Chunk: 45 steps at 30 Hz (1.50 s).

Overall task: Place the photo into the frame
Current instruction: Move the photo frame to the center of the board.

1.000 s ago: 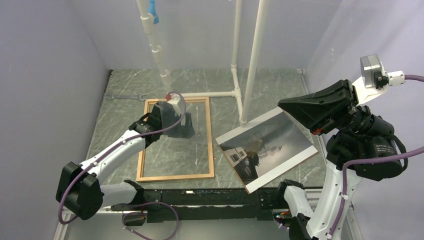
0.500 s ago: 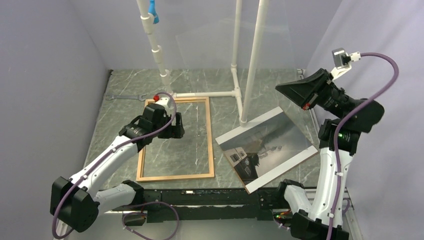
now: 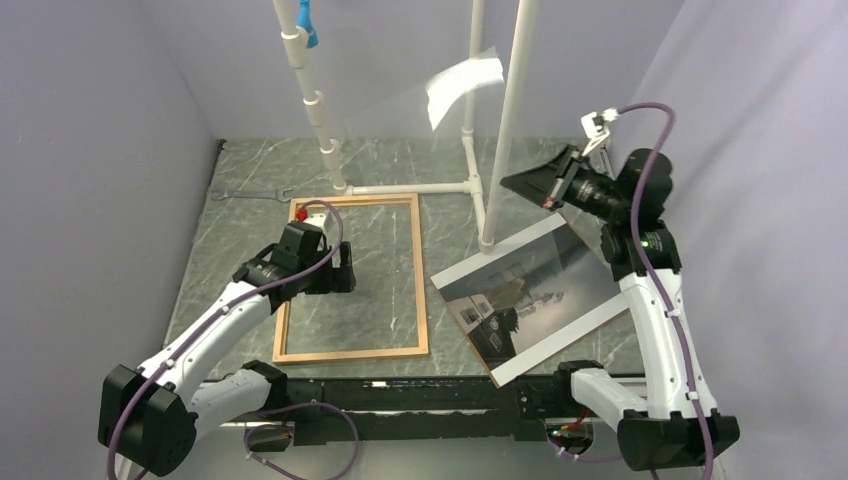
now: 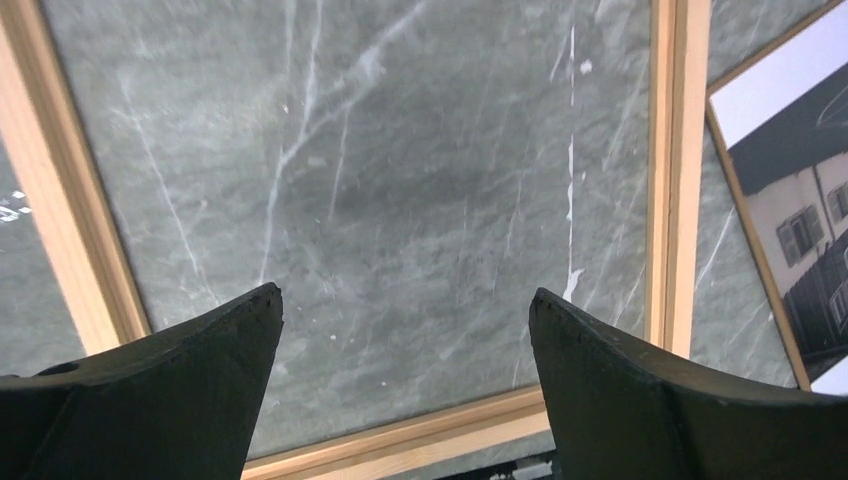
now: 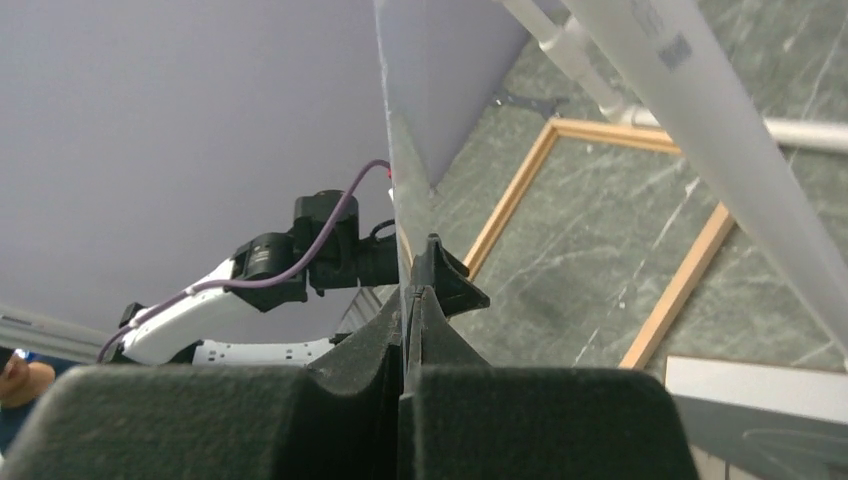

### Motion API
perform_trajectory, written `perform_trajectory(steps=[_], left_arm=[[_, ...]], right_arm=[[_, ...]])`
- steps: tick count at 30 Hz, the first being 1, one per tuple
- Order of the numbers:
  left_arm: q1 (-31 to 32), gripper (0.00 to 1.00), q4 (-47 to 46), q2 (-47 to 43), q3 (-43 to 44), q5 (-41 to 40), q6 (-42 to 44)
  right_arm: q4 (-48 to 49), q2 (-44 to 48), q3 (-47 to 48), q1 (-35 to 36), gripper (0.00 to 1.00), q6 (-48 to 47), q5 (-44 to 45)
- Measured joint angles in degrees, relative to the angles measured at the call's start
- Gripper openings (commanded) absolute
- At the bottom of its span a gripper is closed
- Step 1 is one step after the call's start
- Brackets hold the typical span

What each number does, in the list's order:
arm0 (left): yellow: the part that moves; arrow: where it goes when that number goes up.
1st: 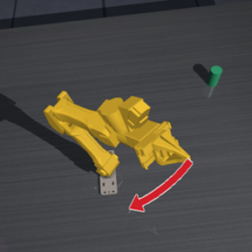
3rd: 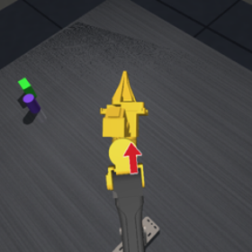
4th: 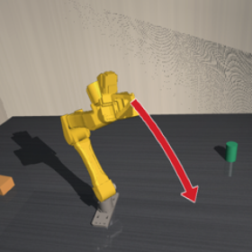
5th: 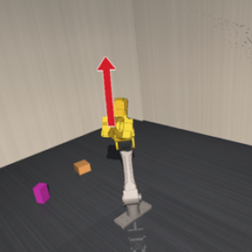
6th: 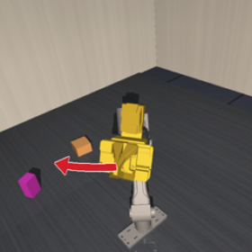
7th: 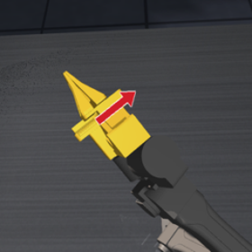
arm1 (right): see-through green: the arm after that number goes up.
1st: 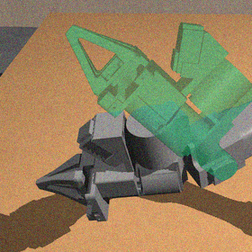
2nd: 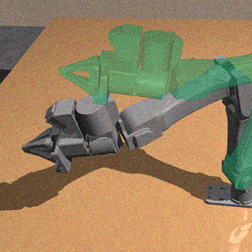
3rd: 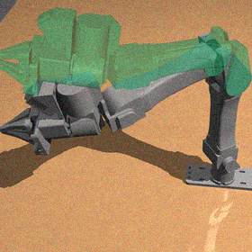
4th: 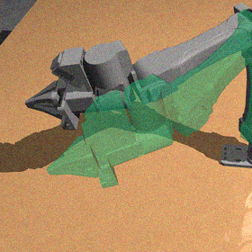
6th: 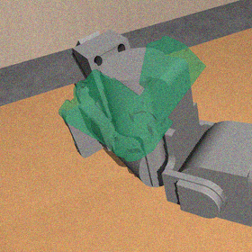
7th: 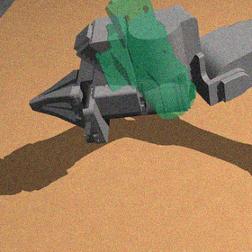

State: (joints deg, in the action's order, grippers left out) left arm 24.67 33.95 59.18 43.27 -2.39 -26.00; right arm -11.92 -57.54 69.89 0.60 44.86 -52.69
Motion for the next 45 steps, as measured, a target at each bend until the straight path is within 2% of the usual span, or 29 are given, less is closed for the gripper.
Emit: perform_trajectory(steps=[3,11,17,21,31,36,42,45], left_arm=[[0.0,0.93,-0.2,0.2,-2.1,2.2,-0.5],[0.0,0.93,-1.1,3.4,-4.4,5.7,-1.3],[-0.3,0.97,2.0,4.7,-3.1,-0.6,-2.2],[-2.8,0.97,4.5,7.8,-0.1,-5.5,-2.4],[-15.5,0.96,7.3,12.1,1.1,-12.9,-3.7],[-21.8,0.93,3.7,14.6,-0.3,-9.5,-3.5],[-22.8,0.85,0.8,20.0,-0.9,-3.0,-2.4],[-22.9,0.76,-0.2,21.6,-0.9,-0.1,-1.6]], right_arm=[[-3.5,-1.0,-1.2,4.6,0.00,-1.4,5.7],[-7.4,0.6,-8.9,9.7,0.00,-0.8,19.2],[-8.7,3.2,-11.2,13.4,0.00,0.6,25.4],[-8.7,3.9,-11.2,14.7,0.00,1.3,27.2],[-8.6,6.0,-14.7,15.8,0.00,2.7,28.6],[-8.7,5.6,-16.0,16.2,0.00,3.4,28.6],[-8.6,5.6,-16.0,16.4,0.00,3.7,28.6],[-8.6,5.5,-16.0,16.4,0.00,3.8,28.6]])
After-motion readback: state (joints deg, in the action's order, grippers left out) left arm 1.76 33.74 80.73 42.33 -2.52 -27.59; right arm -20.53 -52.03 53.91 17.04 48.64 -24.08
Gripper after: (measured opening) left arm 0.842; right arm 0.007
